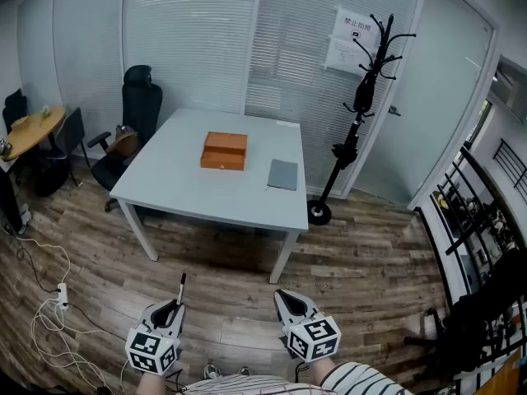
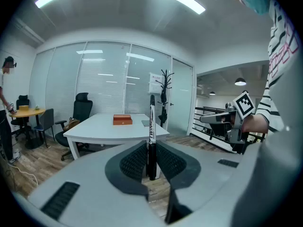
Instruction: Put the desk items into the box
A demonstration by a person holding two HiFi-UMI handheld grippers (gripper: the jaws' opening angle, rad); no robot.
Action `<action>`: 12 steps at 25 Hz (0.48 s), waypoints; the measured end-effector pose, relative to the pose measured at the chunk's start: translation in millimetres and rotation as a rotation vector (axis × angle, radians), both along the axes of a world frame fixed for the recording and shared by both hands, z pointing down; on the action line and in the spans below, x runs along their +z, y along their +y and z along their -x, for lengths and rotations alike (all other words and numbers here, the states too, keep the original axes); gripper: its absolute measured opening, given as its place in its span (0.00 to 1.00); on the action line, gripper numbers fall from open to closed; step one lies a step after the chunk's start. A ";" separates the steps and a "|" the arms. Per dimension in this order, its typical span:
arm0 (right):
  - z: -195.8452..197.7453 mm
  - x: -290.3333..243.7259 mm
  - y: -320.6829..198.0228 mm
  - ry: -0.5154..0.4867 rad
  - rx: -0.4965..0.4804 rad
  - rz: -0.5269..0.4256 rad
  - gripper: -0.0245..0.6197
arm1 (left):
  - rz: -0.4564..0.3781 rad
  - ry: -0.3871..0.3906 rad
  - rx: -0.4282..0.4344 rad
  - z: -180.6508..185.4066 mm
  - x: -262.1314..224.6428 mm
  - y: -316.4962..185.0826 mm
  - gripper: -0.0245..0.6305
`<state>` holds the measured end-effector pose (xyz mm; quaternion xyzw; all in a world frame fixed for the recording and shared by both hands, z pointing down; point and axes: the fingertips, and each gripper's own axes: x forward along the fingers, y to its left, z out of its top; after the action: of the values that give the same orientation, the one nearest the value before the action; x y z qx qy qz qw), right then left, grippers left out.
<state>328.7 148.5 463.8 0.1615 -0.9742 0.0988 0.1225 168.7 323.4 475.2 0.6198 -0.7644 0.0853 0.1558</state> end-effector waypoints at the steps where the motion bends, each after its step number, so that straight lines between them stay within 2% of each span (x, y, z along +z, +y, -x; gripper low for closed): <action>1: -3.0 -0.3 -3.6 -0.003 -0.003 -0.001 0.08 | -0.007 -0.002 -0.005 -3.5 -1.4 -4.2 0.15; 7: -11.9 -1.3 -17.7 -0.044 -0.027 -0.011 0.08 | -0.014 -0.024 -0.026 -21.3 1.3 -21.2 0.15; 12: -0.8 2.1 -29.1 -0.059 -0.024 -0.001 0.08 | -0.010 -0.001 -0.049 -21.2 10.8 -27.7 0.15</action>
<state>329.5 119.4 465.9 0.1469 -0.9794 0.1015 0.0947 189.9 295.6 486.0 0.6017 -0.7798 0.0783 0.1544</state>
